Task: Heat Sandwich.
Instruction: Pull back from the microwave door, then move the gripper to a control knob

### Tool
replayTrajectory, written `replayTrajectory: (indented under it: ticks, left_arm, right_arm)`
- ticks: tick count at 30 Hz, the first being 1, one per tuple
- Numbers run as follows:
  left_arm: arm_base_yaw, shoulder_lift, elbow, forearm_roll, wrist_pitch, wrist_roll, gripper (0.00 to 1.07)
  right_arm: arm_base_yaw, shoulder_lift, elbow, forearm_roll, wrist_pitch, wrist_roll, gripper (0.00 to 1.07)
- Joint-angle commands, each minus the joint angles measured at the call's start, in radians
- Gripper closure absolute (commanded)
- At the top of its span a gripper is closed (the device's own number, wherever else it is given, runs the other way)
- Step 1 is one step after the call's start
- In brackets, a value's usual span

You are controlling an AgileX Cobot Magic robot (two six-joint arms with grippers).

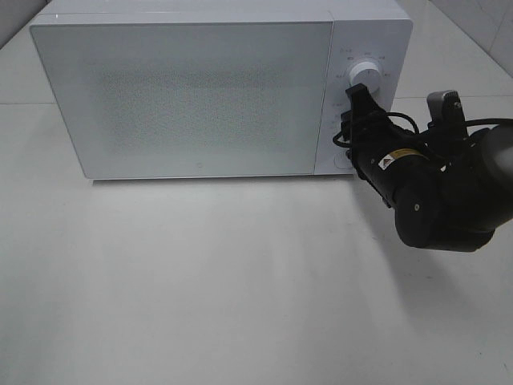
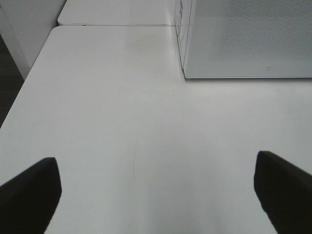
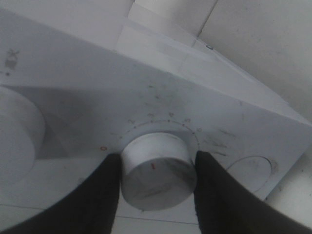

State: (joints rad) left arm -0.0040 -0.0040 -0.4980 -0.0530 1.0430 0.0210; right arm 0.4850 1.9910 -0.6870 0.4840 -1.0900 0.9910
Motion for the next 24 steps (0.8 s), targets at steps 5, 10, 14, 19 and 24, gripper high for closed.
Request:
replayTrajectory:
  ticks: [5, 10, 14, 19, 24]
  left_arm:
    - [0.001, -0.025, 0.002, -0.001, -0.009, -0.009, 0.03]
    - [0.001, -0.025, 0.002, -0.001, -0.009, -0.009, 0.03]
    - [0.001, -0.025, 0.002, -0.001, -0.009, -0.009, 0.03]
    - [0.001, -0.025, 0.002, -0.001, -0.009, -0.009, 0.03]
    - [0.001, -0.025, 0.002, -0.001, -0.009, -0.009, 0.03]
  right_arm:
    - [0.003, -0.022, -0.034, -0.049, -0.264, 0.189, 1.06]
    - [0.003, -0.022, -0.034, -0.029, -0.264, 0.227, 1.05]
    - [0.003, -0.022, -0.034, 0.000, -0.264, 0.265, 1.05]
    - [0.003, -0.019, -0.035, 0.040, -0.265, 0.346, 1.05]
    - [0.003, -0.010, -0.035, 0.051, -0.264, 0.390, 1.05]
